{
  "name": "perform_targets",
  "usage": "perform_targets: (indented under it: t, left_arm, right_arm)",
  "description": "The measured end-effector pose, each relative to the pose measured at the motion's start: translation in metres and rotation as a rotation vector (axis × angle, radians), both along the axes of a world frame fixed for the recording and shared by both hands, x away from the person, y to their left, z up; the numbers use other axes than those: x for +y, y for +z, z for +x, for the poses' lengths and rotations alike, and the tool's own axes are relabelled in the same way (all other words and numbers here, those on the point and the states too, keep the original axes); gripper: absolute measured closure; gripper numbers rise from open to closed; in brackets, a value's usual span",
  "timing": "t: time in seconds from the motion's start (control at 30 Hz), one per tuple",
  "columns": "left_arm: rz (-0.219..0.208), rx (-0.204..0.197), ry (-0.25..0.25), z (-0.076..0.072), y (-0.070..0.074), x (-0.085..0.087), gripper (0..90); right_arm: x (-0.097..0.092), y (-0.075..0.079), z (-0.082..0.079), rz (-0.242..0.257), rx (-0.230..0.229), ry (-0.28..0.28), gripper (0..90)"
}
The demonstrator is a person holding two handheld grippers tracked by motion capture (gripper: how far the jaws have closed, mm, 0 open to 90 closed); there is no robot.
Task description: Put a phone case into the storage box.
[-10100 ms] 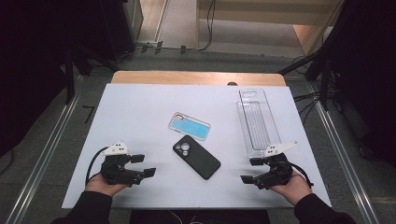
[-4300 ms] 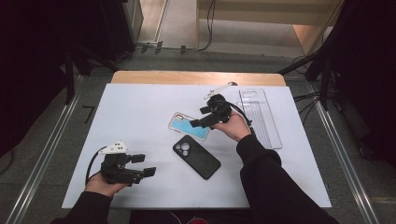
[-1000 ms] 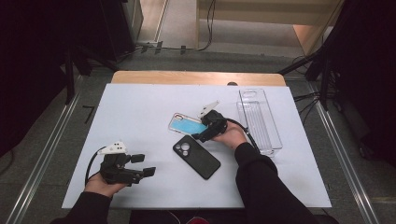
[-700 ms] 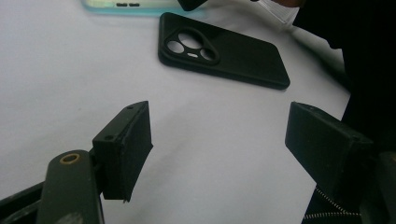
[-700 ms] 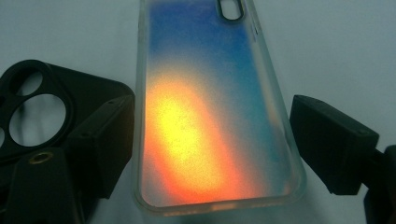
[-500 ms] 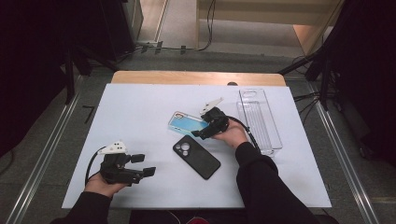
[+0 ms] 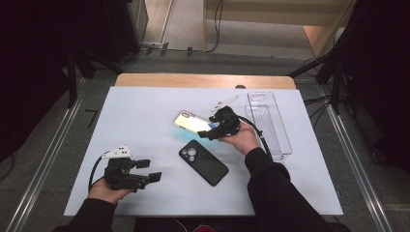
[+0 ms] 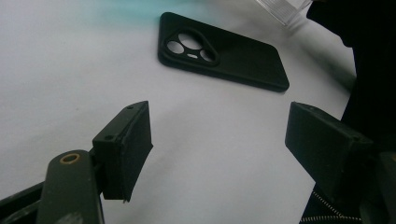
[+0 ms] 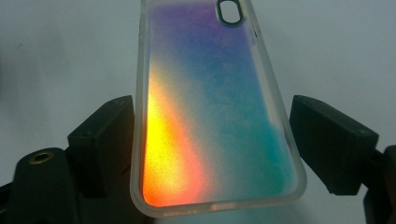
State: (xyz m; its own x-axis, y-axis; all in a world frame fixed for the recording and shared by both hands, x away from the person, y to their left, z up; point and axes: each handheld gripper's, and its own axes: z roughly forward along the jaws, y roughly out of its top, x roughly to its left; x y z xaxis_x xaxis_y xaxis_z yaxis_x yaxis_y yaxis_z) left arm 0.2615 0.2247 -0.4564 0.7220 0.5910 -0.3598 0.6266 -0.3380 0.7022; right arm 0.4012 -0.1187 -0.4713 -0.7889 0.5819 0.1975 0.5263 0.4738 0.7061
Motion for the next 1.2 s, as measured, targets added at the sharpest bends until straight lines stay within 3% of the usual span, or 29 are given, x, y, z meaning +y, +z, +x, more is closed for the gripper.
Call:
perform_targets:
  t: [0.5, 0.77, 1.2]
  left_arm:
    - [-0.043, 0.050, -0.001, 0.006, 0.011, -0.013, 23.1]
    - [-0.059, 0.027, -0.001, 0.009, 0.024, -0.028, 22.6]
    - [-0.079, 0.067, 0.001, 0.029, 0.037, -0.050, 23.0]
  right_arm:
    - [-0.010, 0.026, -0.034, 0.024, 0.009, -0.031, 15.1]
    - [-0.020, 0.032, -0.054, 0.011, -0.002, -0.051, 15.0]
    - [-0.038, 0.035, -0.078, 0.042, 0.001, -0.133, 15.0]
